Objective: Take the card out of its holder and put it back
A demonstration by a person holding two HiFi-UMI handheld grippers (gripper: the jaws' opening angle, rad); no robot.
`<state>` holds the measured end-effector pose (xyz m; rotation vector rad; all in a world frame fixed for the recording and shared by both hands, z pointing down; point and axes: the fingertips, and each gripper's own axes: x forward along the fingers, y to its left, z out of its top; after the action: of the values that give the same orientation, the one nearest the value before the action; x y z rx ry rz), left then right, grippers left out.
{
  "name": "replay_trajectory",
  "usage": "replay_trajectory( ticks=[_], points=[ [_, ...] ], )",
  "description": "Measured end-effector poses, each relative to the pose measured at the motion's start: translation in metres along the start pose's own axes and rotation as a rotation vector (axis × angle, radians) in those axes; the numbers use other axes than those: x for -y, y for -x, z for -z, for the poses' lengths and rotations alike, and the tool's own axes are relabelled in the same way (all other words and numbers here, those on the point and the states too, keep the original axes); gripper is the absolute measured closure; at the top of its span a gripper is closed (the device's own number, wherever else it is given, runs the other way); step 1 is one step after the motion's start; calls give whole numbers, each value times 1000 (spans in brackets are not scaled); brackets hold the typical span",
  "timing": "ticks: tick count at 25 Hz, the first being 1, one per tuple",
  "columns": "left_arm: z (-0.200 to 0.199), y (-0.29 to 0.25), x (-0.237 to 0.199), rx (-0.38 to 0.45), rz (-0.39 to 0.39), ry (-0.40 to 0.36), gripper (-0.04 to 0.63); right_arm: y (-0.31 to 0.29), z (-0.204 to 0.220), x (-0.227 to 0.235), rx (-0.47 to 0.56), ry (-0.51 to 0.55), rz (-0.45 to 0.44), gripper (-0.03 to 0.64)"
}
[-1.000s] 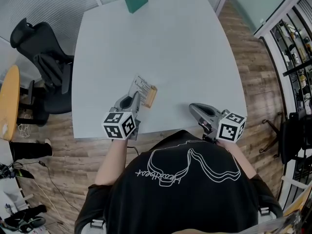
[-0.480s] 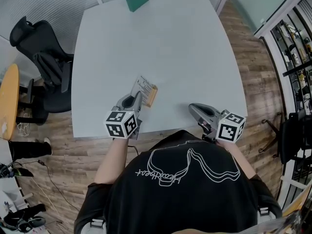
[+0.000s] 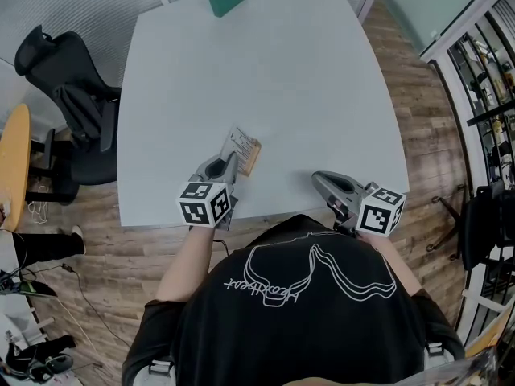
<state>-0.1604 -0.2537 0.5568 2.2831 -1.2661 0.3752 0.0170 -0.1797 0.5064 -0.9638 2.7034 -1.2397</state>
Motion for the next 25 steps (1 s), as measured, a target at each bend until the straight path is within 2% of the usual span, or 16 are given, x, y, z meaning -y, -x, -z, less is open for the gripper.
replay_trajectory(
  ticks=[13,20,23,25],
  points=[
    [25,-14,0,-66,-2,-10,569,-4,4,3,8,-16,-4,607],
    [27,-18,1,-57,9,11,567,2,5,3,10,-19,-7,607],
    [21,-15,-3,-34,5,40,468,4,5,2,-3,-13,-3,607],
    [16,-11,-5,-10,-4,64,441,6,4,0,-2,-10,-13,607]
  ],
)
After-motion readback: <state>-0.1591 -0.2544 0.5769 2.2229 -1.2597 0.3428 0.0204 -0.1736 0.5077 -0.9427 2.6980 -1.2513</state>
